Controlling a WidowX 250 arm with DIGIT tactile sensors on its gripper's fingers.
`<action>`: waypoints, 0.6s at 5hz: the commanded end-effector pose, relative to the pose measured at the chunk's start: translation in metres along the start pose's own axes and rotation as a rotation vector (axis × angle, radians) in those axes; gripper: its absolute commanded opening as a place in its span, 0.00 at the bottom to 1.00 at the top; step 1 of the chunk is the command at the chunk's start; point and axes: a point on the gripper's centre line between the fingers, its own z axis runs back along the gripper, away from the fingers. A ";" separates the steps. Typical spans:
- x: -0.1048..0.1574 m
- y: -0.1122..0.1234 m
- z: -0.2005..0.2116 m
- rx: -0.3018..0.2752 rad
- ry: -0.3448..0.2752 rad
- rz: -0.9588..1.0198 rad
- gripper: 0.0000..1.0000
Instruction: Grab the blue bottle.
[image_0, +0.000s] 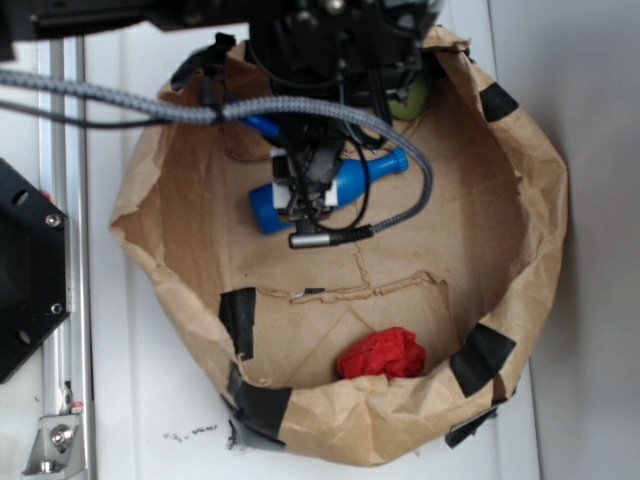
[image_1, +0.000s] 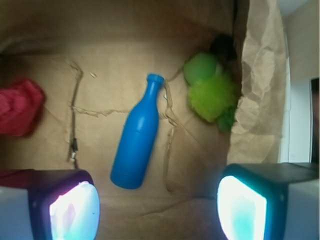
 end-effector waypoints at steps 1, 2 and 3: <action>0.006 0.003 0.014 0.015 -0.057 0.008 1.00; -0.001 -0.024 0.021 -0.017 -0.115 0.041 1.00; 0.002 -0.064 0.031 -0.056 -0.139 0.067 1.00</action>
